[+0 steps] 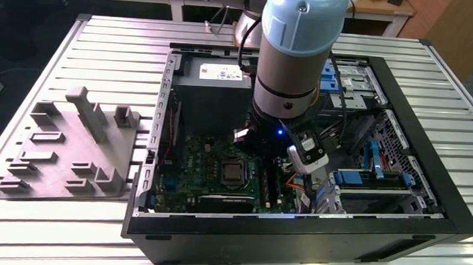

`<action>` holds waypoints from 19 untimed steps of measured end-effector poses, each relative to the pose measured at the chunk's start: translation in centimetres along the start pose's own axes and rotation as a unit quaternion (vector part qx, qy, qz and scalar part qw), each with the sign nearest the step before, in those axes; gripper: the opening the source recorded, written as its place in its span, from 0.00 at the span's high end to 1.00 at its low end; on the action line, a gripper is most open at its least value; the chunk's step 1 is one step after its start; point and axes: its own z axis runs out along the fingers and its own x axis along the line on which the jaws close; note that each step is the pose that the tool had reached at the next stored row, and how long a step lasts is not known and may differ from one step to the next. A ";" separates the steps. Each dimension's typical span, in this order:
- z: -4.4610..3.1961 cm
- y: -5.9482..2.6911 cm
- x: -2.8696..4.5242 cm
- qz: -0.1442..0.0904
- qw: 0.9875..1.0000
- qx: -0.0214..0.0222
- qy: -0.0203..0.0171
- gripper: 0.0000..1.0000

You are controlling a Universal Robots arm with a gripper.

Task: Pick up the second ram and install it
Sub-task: 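Insert the second ram into the second slot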

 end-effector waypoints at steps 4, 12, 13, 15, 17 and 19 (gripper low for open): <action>0.01 0.01 0.00 0.000 1.000 0.000 0.000 0.89; 0.02 0.02 0.00 0.000 1.000 0.000 0.000 0.75; 0.02 0.02 0.00 0.000 1.000 0.000 0.000 0.75; -0.04 0.01 0.00 0.000 1.000 0.000 0.000 0.75; -0.38 0.03 -0.02 0.000 1.000 0.000 0.000 0.75; -0.93 0.05 -0.05 0.000 1.000 0.000 0.000 0.75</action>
